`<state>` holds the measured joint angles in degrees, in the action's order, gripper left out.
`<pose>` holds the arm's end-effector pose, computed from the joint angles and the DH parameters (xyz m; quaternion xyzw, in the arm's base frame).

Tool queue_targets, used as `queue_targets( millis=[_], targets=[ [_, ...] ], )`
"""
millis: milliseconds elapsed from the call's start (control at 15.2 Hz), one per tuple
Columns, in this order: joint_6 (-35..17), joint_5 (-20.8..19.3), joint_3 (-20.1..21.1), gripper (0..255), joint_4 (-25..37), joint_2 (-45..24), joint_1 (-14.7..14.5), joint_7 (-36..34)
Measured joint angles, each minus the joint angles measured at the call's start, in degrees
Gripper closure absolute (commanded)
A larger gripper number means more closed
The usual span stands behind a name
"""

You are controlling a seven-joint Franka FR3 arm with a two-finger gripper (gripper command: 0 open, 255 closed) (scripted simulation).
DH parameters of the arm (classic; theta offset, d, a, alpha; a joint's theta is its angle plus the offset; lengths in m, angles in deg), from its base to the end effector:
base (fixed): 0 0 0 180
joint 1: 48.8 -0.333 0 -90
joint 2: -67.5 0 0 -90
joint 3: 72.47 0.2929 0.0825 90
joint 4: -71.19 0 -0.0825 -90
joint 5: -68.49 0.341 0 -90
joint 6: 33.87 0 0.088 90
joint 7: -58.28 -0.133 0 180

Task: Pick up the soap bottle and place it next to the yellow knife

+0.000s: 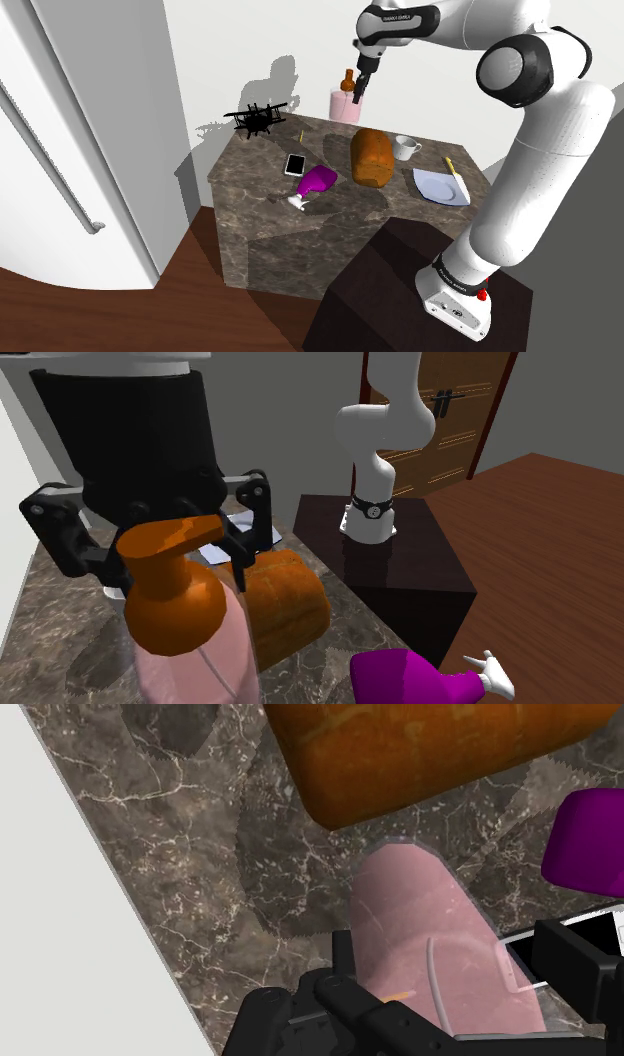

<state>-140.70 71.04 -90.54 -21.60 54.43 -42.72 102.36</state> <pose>0.5420 -0.2233 0.4602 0.9850 0.1712 0.0041 0.0193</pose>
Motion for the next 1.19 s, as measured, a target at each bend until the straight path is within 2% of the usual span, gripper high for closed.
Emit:
queue_targets(
  millis=[726,1188],
  targets=[
    [8.6,0.0,-0.1,255,8.6,0.0,0.2,0.0],
    [14.8,0.5,-0.3,255,16.5,-1.8,0.9,0.4]
  ],
)
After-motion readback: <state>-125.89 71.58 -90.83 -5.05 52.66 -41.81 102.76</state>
